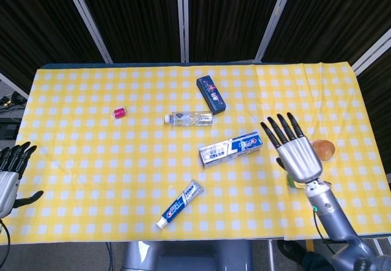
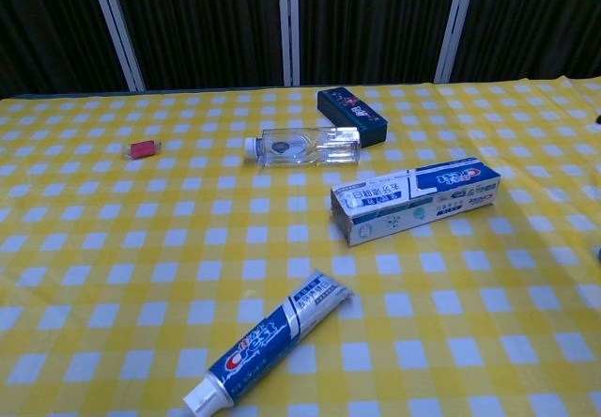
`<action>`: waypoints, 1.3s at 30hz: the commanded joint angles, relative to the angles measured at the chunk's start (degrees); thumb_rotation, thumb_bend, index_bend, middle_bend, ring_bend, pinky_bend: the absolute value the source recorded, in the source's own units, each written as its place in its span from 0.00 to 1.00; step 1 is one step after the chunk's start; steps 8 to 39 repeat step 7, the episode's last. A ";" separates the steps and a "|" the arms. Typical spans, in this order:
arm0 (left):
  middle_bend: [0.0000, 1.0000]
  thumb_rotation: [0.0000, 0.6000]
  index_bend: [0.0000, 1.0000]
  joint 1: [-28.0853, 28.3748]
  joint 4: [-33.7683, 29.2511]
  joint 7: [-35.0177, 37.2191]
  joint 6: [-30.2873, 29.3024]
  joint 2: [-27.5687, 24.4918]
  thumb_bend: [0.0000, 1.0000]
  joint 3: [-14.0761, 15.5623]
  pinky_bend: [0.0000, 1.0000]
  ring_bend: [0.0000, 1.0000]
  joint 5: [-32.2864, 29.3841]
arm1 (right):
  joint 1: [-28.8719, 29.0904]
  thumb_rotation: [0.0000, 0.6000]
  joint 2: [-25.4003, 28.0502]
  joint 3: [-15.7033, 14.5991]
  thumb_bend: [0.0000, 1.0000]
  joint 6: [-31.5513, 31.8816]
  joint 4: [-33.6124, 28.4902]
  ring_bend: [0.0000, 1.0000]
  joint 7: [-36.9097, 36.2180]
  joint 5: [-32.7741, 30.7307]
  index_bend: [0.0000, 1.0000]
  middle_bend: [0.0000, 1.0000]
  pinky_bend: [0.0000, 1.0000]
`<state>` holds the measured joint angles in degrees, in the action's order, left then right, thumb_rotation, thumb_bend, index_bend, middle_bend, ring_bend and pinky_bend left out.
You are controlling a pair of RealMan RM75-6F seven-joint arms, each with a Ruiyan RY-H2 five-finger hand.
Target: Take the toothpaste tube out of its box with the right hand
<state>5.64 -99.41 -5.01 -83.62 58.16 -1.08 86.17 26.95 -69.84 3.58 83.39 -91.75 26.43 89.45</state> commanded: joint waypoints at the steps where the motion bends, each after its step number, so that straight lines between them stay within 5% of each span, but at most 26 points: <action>1: 0.00 1.00 0.00 -0.27 0.09 0.81 -0.65 -0.33 0.00 0.01 0.00 0.00 0.47 | -6.83 1.00 3.49 -2.92 0.00 7.87 3.12 0.04 -9.25 3.38 0.12 0.11 0.08; 7: 0.00 1.00 0.00 -0.70 0.02 0.90 -1.54 -0.37 0.00 0.34 0.00 0.00 1.53 | -12.44 1.00 4.61 -4.90 0.00 12.97 5.34 0.04 -16.23 4.42 0.13 0.12 0.07; 39: 0.00 1.00 0.00 -0.70 0.02 0.90 -1.54 -0.37 0.00 0.34 0.00 0.00 1.53 | -12.44 1.00 4.61 -4.90 0.00 12.97 5.34 0.04 -16.23 4.42 0.13 0.12 0.07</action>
